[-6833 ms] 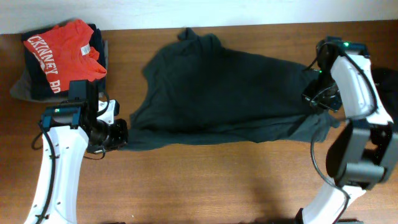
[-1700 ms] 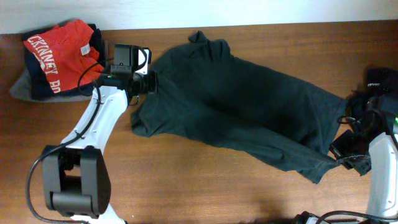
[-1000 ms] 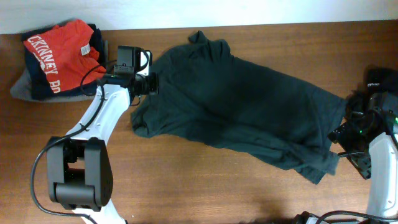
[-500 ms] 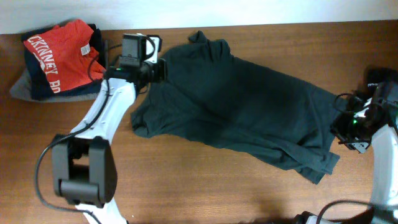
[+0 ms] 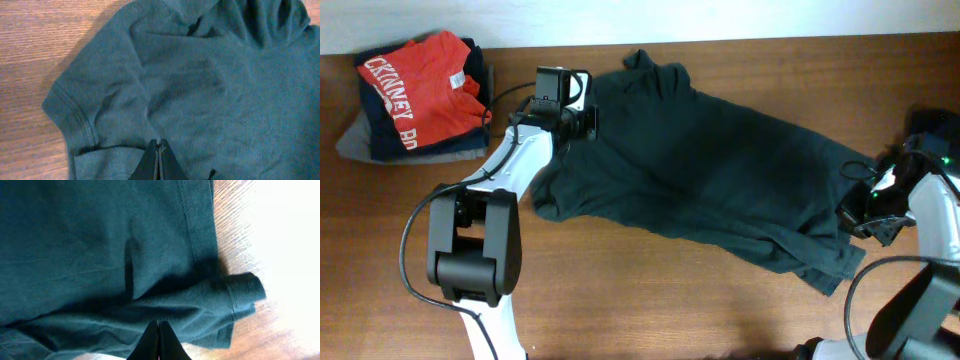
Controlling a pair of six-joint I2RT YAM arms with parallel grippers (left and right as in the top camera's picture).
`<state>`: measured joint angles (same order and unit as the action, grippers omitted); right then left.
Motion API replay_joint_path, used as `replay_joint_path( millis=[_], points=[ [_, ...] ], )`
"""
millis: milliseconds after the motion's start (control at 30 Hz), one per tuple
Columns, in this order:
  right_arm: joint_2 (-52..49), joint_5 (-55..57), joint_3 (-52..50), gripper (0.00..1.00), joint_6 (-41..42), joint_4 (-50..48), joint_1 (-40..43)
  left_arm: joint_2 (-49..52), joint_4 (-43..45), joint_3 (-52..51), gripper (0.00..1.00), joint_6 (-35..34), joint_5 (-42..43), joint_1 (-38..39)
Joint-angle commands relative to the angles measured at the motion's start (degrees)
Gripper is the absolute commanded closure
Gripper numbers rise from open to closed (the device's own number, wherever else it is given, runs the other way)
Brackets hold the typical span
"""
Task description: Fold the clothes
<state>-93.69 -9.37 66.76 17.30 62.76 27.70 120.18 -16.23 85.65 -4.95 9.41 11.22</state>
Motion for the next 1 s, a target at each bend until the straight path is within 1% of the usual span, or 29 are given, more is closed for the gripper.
replay_joint_path(
  millis=[0,200,667,967],
  points=[
    [-1.62,-0.57,0.74,0.96,-0.55,-0.63,-1.92,2.97,0.42,0.79,0.99,0.7,-0.46,-0.17],
    [-3.04,-0.52,0.74,0.96,0.35,-2.12,-4.79,5.53,1.14,0.79,0.99,0.7,-0.87,-0.28],
    [-3.21,1.79,-0.26,0.96,0.74,-2.62,-4.87,9.35,0.24,0.79,0.99,0.7,-2.36,-2.4],
    [-3.21,2.56,-4.87,0.96,1.16,-9.09,-4.81,10.95,-1.2,0.76,0.99,0.7,-3.48,-3.65]
  ],
)
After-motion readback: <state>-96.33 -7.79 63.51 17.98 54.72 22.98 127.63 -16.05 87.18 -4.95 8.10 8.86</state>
